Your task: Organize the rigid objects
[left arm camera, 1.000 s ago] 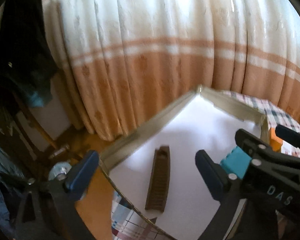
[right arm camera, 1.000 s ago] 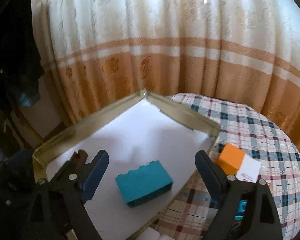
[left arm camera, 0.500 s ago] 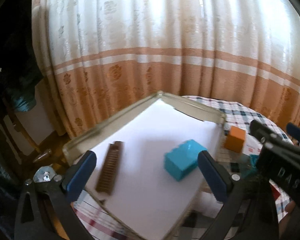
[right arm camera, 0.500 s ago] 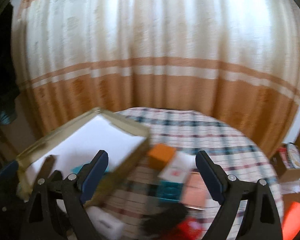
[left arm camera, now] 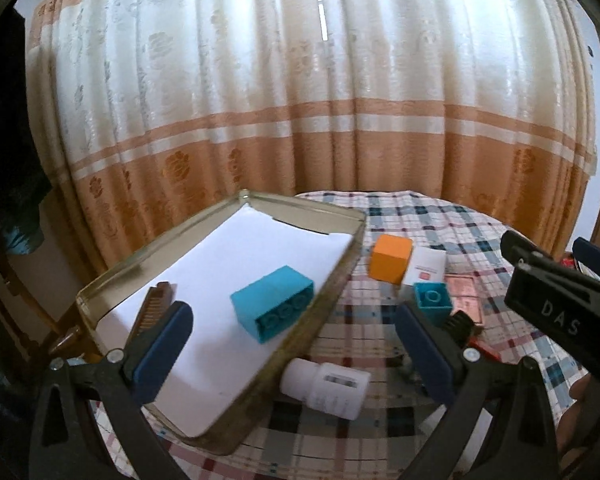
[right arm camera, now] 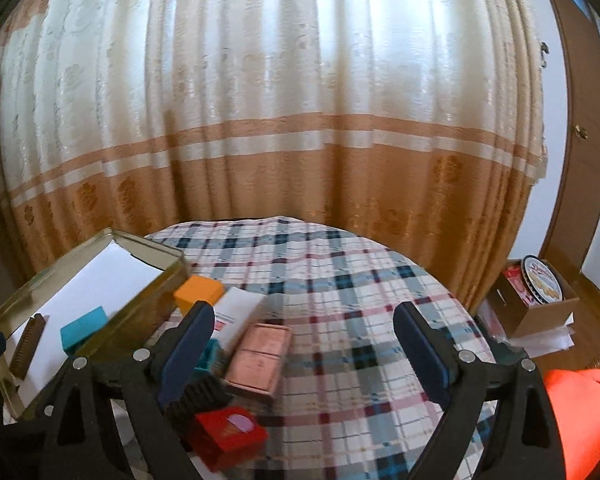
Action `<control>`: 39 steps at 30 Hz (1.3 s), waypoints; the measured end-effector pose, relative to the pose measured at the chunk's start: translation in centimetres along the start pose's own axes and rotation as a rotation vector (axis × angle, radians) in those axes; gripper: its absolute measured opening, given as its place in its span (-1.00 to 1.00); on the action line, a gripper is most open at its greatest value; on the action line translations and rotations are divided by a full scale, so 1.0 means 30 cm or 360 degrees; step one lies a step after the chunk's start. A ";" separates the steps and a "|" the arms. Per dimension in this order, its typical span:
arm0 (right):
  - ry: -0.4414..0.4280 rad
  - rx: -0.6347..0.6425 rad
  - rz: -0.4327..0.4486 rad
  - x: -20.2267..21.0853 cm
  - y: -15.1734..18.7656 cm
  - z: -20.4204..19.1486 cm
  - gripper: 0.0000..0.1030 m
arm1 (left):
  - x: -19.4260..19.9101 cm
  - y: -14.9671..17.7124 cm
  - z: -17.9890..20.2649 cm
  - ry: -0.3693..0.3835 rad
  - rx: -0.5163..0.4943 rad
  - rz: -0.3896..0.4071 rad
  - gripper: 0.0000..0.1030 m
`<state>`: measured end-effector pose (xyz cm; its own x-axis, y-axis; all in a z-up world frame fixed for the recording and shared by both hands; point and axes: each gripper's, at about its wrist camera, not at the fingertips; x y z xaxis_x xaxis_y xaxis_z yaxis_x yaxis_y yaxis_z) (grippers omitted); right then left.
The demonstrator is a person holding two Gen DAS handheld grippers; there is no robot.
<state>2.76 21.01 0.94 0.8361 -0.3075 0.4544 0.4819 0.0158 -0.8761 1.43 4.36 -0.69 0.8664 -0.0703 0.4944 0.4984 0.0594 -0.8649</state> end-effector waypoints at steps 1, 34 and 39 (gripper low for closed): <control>0.0006 -0.0004 -0.0002 0.001 0.006 0.008 0.80 | 0.000 0.004 0.007 0.0000 -0.0005 0.0003 0.99; 0.0030 -0.0126 0.0019 0.014 0.073 0.112 0.80 | 0.090 0.047 0.067 0.0112 -0.0075 0.0177 0.99; 0.0041 -0.0127 0.0017 0.018 0.078 0.113 0.80 | 0.095 0.049 0.066 0.0122 -0.0074 0.0193 0.99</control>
<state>5.23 24.10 -0.30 0.8334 -0.3324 0.4416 0.4499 -0.0563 -0.8913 4.68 6.22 -0.37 0.9144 -0.1411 0.3794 0.3865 0.0258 -0.9219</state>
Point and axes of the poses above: each gripper's, at about its wrist camera, not at the fingertips, and x roughly against the way its jaws point, z to its right, y to its underside, and after that the axes turned 11 degrees about x, right-handed
